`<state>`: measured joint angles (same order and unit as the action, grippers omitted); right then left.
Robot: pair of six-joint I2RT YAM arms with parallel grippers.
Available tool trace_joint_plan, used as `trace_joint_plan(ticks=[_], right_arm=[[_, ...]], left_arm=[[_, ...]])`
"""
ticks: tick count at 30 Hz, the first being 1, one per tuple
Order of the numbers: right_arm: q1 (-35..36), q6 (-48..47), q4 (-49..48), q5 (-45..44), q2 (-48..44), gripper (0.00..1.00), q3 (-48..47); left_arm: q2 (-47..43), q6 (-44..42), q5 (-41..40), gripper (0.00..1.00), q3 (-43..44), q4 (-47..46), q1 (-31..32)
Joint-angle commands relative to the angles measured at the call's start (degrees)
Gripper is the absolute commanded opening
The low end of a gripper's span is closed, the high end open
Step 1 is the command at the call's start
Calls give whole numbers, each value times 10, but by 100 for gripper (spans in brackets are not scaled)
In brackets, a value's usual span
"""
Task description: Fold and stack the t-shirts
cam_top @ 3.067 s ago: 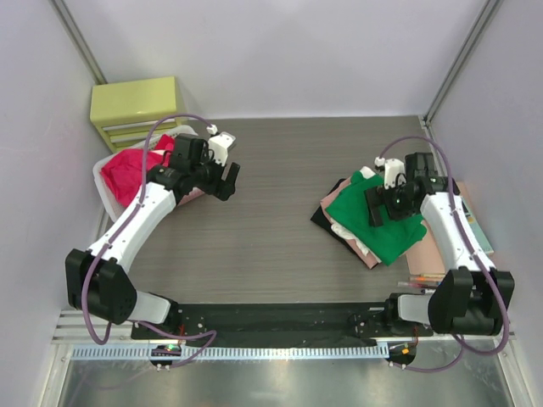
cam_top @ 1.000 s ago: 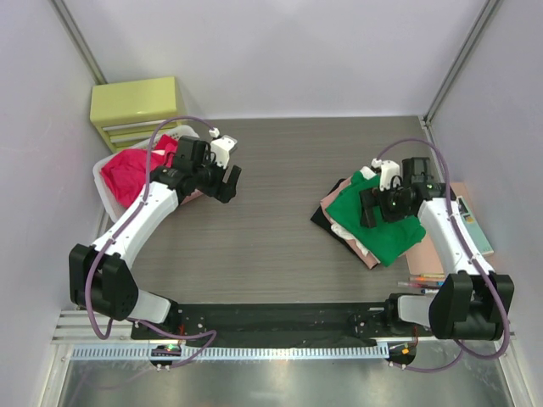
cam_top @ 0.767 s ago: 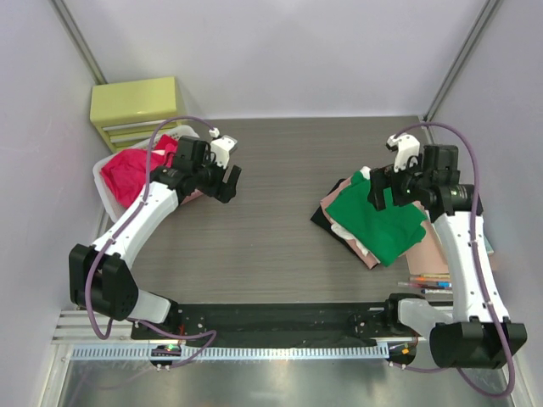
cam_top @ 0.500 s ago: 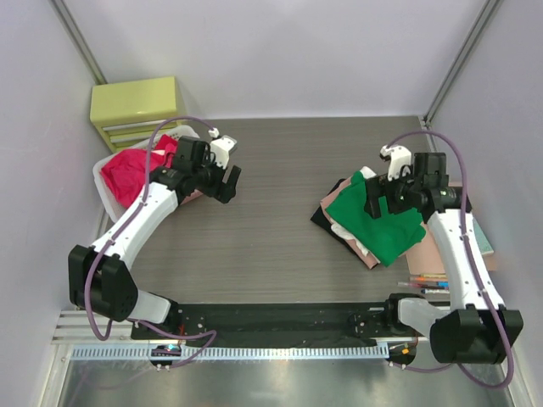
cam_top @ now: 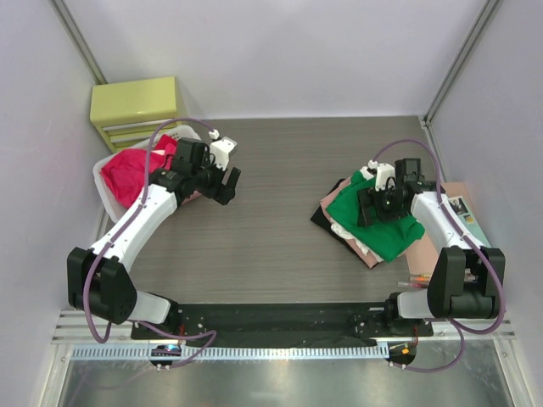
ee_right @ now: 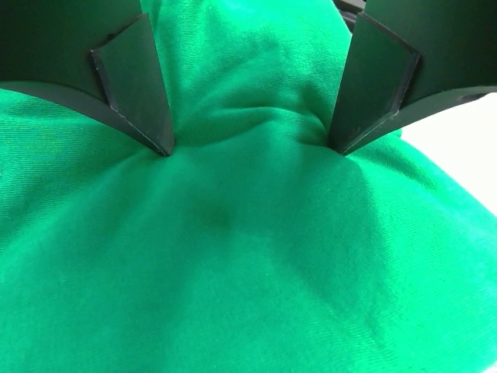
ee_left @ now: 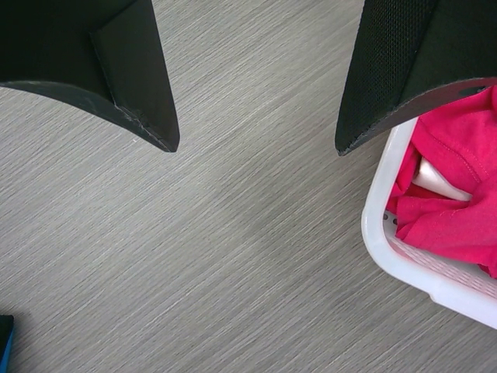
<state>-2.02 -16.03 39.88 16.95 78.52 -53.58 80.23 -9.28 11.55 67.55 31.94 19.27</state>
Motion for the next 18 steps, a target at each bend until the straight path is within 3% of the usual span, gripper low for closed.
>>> trace_joint_plan(ticks=[1, 10, 18], right_arm=[[7, 0, -24, 3, -2, 87, -11], [11, -5, -9, -19, 14, 99, -25], [20, 14, -24, -39, 103, 100, -72]], left_arm=[[-16, -7, 5, 82, -1, -22, -2], [-17, -8, 3, 82, -1, -21, -1], [-19, -11, -7, 82, -2, -21, -2]])
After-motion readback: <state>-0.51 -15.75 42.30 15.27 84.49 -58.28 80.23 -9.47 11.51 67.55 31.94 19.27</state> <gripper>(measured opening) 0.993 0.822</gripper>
